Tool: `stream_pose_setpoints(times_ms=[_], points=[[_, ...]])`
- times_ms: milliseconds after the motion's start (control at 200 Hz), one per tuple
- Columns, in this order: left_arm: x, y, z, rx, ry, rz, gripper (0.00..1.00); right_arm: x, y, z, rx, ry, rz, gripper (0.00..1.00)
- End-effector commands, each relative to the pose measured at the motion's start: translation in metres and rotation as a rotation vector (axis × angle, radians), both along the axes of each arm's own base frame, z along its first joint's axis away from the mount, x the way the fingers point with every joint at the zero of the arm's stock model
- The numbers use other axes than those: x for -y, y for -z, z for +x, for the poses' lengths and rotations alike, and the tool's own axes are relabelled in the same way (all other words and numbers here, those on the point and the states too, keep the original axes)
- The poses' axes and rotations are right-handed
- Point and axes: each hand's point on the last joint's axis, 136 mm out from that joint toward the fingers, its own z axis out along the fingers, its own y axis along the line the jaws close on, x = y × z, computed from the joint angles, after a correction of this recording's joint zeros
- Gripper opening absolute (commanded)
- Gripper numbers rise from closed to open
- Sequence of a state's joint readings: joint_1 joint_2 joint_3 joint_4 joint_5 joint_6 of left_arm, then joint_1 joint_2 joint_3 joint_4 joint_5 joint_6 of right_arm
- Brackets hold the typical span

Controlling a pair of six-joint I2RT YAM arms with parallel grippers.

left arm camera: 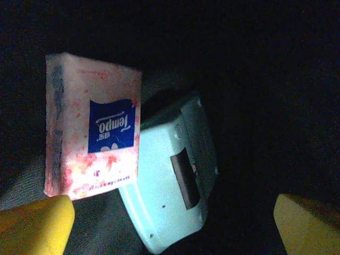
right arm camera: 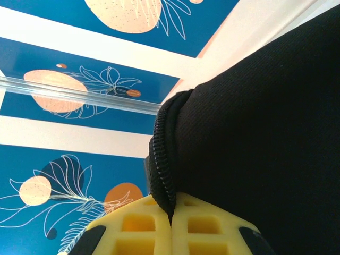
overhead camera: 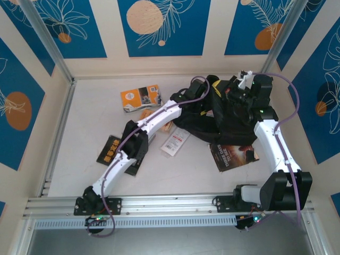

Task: Pack the student bag
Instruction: Place the personal item in the student bag, then pick up the pencil case at the center of the table.

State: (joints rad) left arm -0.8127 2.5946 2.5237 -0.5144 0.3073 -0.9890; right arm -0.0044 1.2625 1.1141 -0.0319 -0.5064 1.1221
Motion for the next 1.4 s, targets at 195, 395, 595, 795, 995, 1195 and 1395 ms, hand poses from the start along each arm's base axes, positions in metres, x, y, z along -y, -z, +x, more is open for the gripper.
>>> stream_pose_setpoints(times_ms=[195, 395, 595, 795, 995, 1195, 1395], points=[[-0.065, -0.065, -0.039, 0.136, 0.083, 0.132, 0.95, 0.002, -0.011, -0.014, 0.074, -0.015, -0.132, 0.00], [-0.106, -0.066, -0.060, 0.116, 0.054, 0.146, 0.85, -0.011, 0.004, -0.023, 0.054, -0.067, -0.184, 0.00], [-0.101, -0.067, -0.069, 0.103, 0.082, 0.079, 0.65, -0.024, 0.030, -0.041, 0.009, -0.145, -0.236, 0.00], [-0.105, -0.063, -0.065, 0.119, 0.076, 0.121, 0.53, -0.023, 0.037, -0.052, 0.008, -0.153, -0.281, 0.00], [-0.156, -0.057, -0.063, 0.127, 0.011, 0.254, 0.49, -0.022, 0.038, -0.055, 0.018, -0.149, -0.374, 0.00], [-0.244, -0.041, -0.073, 0.098, -0.106, 0.367, 0.61, -0.021, 0.041, -0.054, 0.029, -0.135, -0.447, 0.00], [-0.334, -0.013, -0.085, -0.054, -0.350, 0.517, 0.93, -0.020, 0.051, -0.051, 0.006, -0.114, -0.484, 0.00]])
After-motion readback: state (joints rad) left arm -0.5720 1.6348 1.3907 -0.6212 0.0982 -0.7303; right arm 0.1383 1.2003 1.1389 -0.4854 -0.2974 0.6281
